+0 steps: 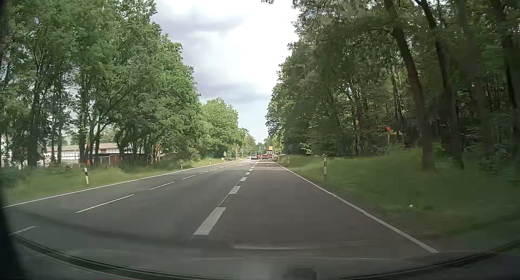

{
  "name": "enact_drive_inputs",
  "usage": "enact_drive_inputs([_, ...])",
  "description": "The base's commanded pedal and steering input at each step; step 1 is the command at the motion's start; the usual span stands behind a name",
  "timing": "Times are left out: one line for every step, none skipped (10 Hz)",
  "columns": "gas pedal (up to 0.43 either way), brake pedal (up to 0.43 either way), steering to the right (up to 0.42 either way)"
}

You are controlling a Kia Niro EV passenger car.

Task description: Follow the waypoints while adhering to traffic rules and regulations

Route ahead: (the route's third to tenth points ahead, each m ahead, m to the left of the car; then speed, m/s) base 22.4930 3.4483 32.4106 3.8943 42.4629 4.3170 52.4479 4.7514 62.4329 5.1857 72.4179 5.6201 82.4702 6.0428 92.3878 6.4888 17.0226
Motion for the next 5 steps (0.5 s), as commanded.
enact_drive_inputs([0.0, 0.049, -0.012])
enact_drive_inputs([0.0, 0.049, -0.012])
enact_drive_inputs([0.0, 0.055, -0.012])
enact_drive_inputs([0.0, 0.067, -0.01])
enact_drive_inputs([0.0, 0.085, -0.009])
